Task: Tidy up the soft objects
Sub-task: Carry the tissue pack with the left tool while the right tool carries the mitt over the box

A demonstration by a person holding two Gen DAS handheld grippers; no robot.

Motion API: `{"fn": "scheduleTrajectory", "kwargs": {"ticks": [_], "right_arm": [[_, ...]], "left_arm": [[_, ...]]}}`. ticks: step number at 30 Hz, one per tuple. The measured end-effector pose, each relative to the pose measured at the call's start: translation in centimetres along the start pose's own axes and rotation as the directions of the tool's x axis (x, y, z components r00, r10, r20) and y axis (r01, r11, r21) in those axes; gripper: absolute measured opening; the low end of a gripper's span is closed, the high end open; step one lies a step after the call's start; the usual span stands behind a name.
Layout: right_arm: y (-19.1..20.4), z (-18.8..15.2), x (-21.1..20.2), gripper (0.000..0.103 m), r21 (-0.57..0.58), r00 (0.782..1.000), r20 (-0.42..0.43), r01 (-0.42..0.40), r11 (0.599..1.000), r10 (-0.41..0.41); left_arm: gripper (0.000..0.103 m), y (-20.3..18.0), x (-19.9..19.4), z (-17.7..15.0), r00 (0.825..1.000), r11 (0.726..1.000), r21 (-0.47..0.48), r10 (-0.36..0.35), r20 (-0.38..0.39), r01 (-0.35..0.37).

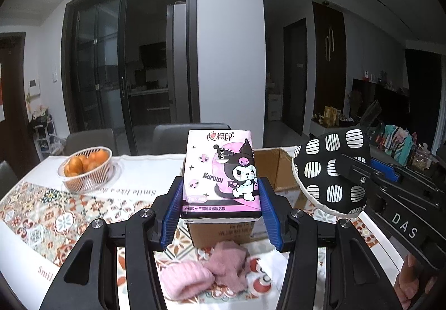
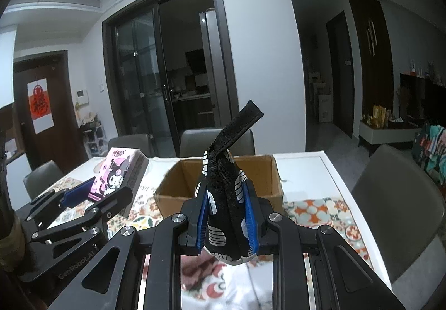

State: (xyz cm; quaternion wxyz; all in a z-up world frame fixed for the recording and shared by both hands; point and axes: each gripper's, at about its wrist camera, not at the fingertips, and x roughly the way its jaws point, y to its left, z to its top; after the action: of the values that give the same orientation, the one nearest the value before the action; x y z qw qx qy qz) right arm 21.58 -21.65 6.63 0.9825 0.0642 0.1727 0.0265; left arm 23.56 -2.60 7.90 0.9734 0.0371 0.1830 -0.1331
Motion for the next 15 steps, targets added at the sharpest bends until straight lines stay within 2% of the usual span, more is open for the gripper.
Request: {"fn": "scheduleTrajectory", "kwargs": {"ticks": [15], "right_arm": [[-0.8, 1.6, 4.3, 0.025, 0.001, 1.0, 0.02, 0.009, 1.0, -0.009]], "left_arm": [[0.052, 0.8, 5.2, 2.1, 1.0, 0.999, 0.035, 0.001, 0.016, -0.001]]}}
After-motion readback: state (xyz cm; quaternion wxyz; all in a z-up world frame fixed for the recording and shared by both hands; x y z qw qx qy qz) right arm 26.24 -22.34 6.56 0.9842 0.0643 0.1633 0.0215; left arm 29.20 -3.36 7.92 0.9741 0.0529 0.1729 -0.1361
